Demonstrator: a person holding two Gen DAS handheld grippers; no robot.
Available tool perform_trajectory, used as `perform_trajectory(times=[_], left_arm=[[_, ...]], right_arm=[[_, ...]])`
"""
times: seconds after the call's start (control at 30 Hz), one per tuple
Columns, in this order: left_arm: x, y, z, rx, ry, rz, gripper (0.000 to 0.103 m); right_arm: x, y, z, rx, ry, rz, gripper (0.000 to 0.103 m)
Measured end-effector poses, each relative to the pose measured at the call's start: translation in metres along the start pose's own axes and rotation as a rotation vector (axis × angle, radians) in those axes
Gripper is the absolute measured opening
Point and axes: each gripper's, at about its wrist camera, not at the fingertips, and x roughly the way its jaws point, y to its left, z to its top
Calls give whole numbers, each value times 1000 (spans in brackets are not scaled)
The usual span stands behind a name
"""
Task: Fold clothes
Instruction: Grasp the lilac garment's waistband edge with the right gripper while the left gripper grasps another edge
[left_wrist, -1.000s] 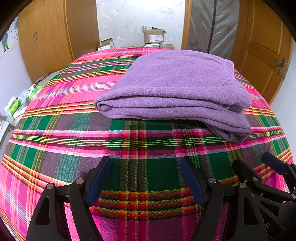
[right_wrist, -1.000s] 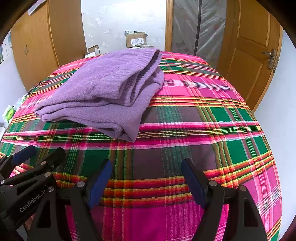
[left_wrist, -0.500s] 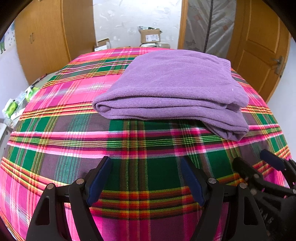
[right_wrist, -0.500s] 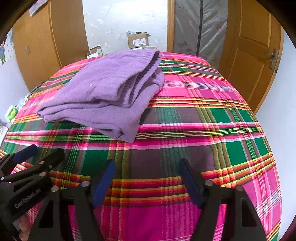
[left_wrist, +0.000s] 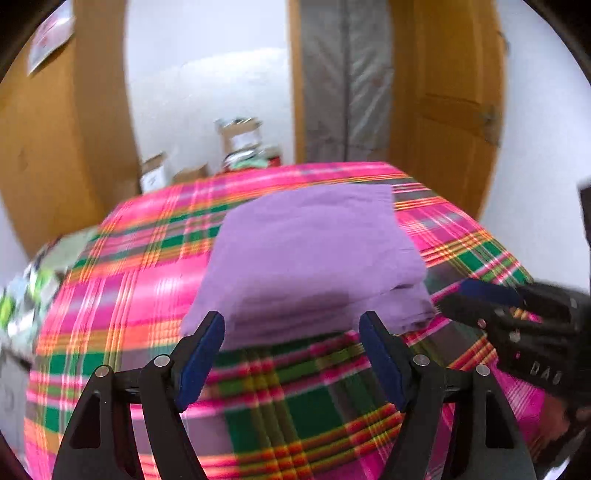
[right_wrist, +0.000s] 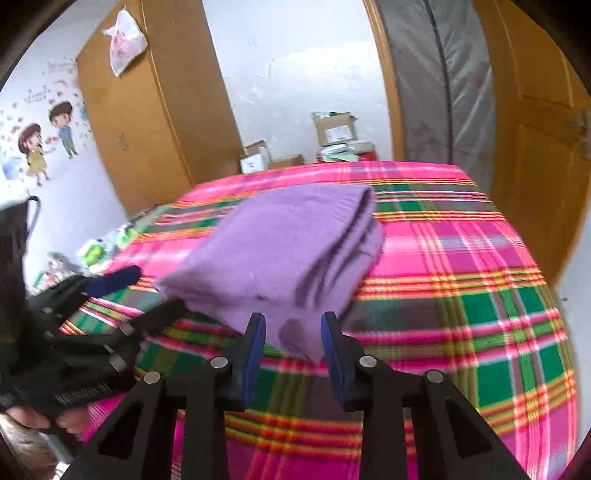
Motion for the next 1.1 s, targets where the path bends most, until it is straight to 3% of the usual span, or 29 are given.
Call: perform_trajectory(times=[0.1,0.27,0.37,0.4,0.43,0.57,0.73,0.97,1.07,1.1], left_arm=[[10,-6,4,65,6,25,77],[18,-8,7,108,4,-2,77],[21,-7,11,117,2,-22,77],[23,-8,12,122,2,-24,77],[25,-8,13,126,2,-25,77],[26,-11,17,141,-16,-50,77],[29,-9,33,136,-52,-30,77],[44,-3,52,122,-43,-35,77],[51,-1,55,113,-25,-60,58],[55,1,56,96,-12,-76,46]], right_arm=[[11,-4,12,18,10,66,32],[31,-9,24,70,50,139,32],[26,-7,32,66,29,172,24],[24,-6,34,65,22,183,9],[23,-5,37,63,14,194,8],[16,-1,48,58,-15,238,5],[9,3,61,53,-49,293,5],[21,4,65,102,-32,359,5],[26,4,65,110,-14,370,5],[28,4,65,113,-8,374,5]])
